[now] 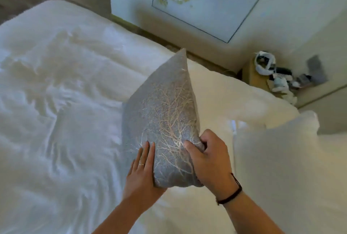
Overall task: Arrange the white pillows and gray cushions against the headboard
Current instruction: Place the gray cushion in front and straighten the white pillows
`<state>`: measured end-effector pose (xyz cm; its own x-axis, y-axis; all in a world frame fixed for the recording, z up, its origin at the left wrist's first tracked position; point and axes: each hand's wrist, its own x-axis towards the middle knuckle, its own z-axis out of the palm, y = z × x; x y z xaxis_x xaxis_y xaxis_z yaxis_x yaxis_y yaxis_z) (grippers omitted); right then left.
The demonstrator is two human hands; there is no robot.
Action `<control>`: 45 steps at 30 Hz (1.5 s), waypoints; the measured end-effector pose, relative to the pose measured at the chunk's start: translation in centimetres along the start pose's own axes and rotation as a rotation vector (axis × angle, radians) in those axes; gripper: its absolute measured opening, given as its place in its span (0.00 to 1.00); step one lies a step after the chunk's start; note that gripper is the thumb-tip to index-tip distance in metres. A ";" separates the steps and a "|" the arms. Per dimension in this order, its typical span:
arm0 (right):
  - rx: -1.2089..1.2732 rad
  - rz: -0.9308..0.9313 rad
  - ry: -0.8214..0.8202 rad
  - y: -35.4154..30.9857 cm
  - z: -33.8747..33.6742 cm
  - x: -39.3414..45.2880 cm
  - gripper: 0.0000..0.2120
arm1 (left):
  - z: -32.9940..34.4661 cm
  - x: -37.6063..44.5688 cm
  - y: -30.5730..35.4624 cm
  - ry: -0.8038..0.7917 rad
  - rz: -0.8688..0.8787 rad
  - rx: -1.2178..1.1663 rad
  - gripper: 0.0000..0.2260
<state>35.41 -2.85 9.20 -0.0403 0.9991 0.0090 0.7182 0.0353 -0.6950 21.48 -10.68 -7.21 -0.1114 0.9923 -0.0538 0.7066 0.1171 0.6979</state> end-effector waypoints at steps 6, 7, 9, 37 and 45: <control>0.089 0.014 0.240 5.9 -17.5 -4.6 0.24 | 6.9 -1.9 17.5 0.046 0.369 -0.252 0.51; 0.109 0.033 0.270 7.9 -20.0 -5.3 0.23 | 8.4 -2.7 19.7 0.015 0.416 -0.269 0.50; 0.107 0.100 0.300 13.0 -23.9 -6.6 0.22 | 11.3 -4.4 23.2 -0.130 0.456 -0.247 0.51; 0.191 0.457 0.098 34.0 -27.2 -21.7 0.22 | 23.5 -11.2 39.8 -0.387 0.353 0.022 0.34; 0.048 0.579 0.176 35.4 -32.5 -28.8 0.24 | 25.0 -12.3 44.5 -0.402 0.620 0.133 0.26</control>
<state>84.63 -29.70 7.70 0.4663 0.8443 -0.2641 0.5568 -0.5121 -0.6540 71.75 -16.73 6.66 0.5801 0.8132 0.0465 0.6385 -0.4894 0.5940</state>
